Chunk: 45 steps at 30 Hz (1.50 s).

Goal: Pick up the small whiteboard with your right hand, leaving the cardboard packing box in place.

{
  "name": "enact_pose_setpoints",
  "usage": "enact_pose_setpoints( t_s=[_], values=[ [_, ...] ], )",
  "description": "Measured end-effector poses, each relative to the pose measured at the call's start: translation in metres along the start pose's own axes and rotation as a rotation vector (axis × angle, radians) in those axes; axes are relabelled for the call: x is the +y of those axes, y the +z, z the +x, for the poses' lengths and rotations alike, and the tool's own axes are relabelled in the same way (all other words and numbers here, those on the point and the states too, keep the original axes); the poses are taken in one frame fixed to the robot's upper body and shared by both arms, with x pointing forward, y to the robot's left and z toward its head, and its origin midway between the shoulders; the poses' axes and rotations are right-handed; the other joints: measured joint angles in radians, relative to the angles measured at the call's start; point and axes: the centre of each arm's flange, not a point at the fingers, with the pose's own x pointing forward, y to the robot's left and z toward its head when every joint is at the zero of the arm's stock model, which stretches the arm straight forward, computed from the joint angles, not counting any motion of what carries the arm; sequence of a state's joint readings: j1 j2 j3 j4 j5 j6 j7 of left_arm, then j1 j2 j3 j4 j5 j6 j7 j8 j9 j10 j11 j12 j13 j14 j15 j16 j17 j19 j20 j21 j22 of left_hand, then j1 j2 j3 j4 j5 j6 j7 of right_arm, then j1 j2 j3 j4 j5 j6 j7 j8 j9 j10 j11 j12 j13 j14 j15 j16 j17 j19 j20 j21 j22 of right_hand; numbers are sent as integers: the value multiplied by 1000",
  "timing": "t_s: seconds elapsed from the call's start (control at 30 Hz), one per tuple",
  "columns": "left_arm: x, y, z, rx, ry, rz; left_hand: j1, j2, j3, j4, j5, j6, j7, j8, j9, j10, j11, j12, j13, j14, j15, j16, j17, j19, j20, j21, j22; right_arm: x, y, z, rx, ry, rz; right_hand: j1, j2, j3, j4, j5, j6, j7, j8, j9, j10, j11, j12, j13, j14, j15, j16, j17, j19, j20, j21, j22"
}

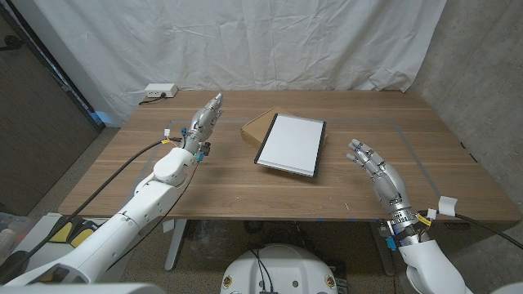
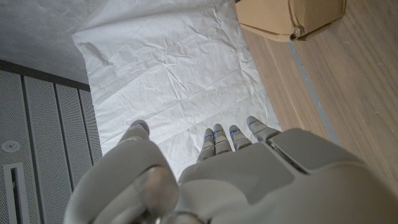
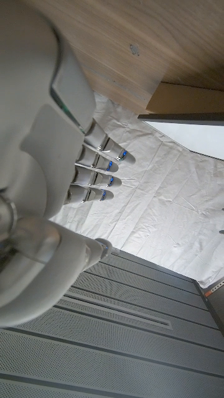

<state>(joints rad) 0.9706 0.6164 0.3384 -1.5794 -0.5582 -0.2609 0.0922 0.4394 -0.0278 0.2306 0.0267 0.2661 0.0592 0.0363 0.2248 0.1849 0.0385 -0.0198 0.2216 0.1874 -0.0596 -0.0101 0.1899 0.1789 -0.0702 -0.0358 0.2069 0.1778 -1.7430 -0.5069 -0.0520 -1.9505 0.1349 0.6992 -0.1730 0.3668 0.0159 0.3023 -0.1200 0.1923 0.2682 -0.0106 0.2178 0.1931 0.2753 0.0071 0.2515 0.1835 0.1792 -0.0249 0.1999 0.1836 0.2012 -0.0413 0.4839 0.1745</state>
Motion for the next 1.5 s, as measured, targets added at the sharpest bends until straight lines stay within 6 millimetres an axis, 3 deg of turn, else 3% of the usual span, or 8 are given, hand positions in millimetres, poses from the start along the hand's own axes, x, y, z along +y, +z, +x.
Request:
enact_pose_setpoints(
  t_s=[0.13, 0.57, 1.03, 1.5],
  values=[
    [3, 2, -1, -1, 6, 18, 5, 3, -2, -4, -4, 51, -3, 14, 4, 47, -2, 13, 5, 25, -1, 6, 0, 13, 2, 0, 2, 2, 0, 1, 2, 2, -8, 0, 0, 0, 0, 0, 4, -4, 0, 0, 2, 1, 0, 0, 15, -4, 3, 0, 15, 1, 0, 0],
    [7, 3, -2, 1, 16, 31, 23, 3, 1, -9, -7, 54, -6, 11, 4, 41, -4, 13, 6, 25, -1, 7, 0, 13, 2, 0, 2, 7, 0, 2, -17, -17, -76, 21, 8, 13, -12, 1, 34, -16, 4, 0, 20, -9, 0, 5, 34, -13, 4, 2, 36, 0, 0, 0],
    [4, 3, -1, -9, 23, 11, 31, 3, 1, -18, -9, 39, -13, 4, 4, 19, -3, 0, 6, 17, -8, 1, 0, 13, 2, 0, 1, 10, 2, 0, -67, -29, -189, 63, -24, 15, -40, 16, 74, -41, 12, 0, 54, -22, 8, 5, 48, -16, 4, 2, 56, 2, -8, 0],
    [-3, 7, 0, -17, 30, -15, 35, 7, 1, -18, -11, 39, -13, -4, 4, 15, -8, -4, 6, 17, -8, 1, 0, 13, 2, 0, 1, 8, 3, -2, -113, -43, -291, 94, -48, 19, -44, 31, 109, -63, 23, 0, 75, -36, 12, 5, 66, -16, 4, 2, 73, 2, -15, 0]
  ],
)
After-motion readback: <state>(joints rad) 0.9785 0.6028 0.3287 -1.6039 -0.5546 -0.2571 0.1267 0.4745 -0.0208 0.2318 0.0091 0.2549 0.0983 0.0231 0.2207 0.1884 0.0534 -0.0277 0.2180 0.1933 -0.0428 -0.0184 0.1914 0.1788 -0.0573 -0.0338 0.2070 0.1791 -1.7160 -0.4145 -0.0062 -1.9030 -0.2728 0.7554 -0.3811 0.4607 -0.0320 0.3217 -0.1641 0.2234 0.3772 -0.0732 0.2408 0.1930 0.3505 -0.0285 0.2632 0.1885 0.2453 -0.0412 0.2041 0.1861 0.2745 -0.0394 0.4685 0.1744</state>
